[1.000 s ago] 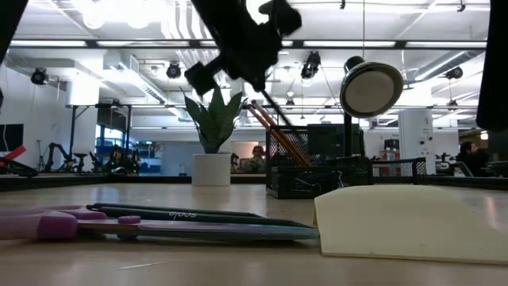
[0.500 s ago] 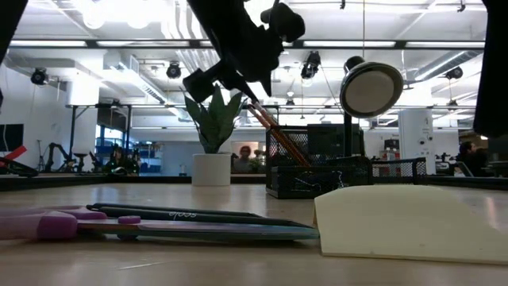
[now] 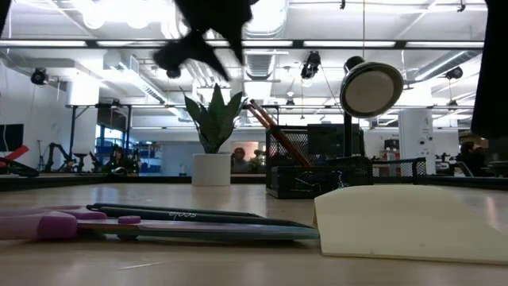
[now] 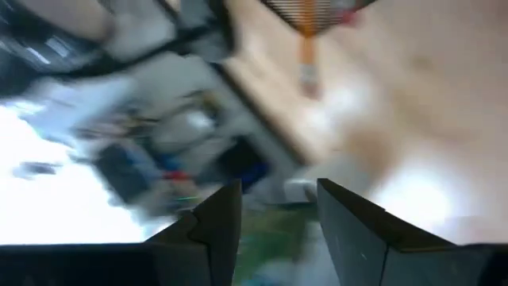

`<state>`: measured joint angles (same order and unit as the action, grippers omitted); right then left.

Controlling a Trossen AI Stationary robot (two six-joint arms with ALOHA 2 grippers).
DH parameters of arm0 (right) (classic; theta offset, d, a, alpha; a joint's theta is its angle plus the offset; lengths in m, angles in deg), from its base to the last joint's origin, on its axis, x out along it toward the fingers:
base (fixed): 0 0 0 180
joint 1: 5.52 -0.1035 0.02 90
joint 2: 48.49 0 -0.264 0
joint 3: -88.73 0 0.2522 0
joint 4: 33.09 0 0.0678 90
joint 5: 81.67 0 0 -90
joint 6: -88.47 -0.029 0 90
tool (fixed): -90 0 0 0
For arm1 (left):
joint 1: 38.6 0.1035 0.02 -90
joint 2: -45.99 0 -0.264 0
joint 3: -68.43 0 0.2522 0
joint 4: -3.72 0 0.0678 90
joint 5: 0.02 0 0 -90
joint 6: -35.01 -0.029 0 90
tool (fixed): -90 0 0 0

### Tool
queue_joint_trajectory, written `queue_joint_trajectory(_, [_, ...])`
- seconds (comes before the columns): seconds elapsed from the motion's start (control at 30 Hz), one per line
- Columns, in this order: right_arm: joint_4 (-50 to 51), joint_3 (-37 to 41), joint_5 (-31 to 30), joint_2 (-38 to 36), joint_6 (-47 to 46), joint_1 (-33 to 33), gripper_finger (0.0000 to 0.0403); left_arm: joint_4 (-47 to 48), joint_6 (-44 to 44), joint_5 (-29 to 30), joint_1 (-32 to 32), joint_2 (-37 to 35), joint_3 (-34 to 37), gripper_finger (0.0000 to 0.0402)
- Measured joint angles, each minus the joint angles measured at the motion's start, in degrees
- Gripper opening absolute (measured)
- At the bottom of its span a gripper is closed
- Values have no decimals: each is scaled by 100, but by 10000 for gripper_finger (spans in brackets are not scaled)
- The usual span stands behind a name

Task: Pick and place office supplies into organizer
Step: Put the top black ballpen into the black desk organizer

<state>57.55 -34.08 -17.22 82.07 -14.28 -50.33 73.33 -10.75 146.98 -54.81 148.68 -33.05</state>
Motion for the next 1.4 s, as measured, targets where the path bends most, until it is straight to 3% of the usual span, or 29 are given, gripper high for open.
queue_joint_trajectory(0.07, [-208, 0, 2, 0, 502, 58, 123, 771, 1314, -717, -101, -237, 0, 146])
queue_joint_trajectory(0.17, [-619, 0, 0, 0, 1651, 231, 117, 1659, 3496, -2447, -240, -578, 0, 146])
queue_joint_trajectory(0.27, [-1103, 0, 4, 0, 2966, 485, 109, 1574, 5280, -4276, -353, -983, 225, 145])
queue_joint_trajectory(0.33, [-1543, 0, 65, 0, 3962, 696, 103, 1120, 5928, -4980, -476, -1303, 582, 145])
queue_joint_trajectory(0.43, [-2151, 0, 605, -2, 5540, 1050, 93, 415, 6636, -5114, -739, -1827, 1370, 145])
queue_joint_trajectory(0.53, [-2347, 0, 1134, 2, 6367, 1367, 81, -225, 7456, -5307, -903, -2399, 2285, 145])
queue_joint_trajectory(0.73, [-2752, 0, 1386, 9, 6951, 1740, 60, -1703, 9316, -5528, -1283, -3577, 3970, 145])
queue_joint_trajectory(0.87, [-3196, 0, 1566, 56, 6946, 1839, 68, -2509, 10073, -5490, -1529, -4223, 4757, 145])
queue_joint_trajectory(1.0, [-3315, 0, 1831, 215, 6578, 1895, 105, -2726, 10394, -5362, -1642, -4652, 5243, 145])
queue_joint_trajectory(1.2, [-2940, 0, 1647, 238, 6288, 1901, 168, -2857, 10390, -5316, -1653, -4848, 5577, 145])
queue_joint_trajectory(1.4, [-2818, 11, 1663, 266, 6286, 1855, 184, -2860, 10124, -5289, -1653, -4746, 5593, 145])
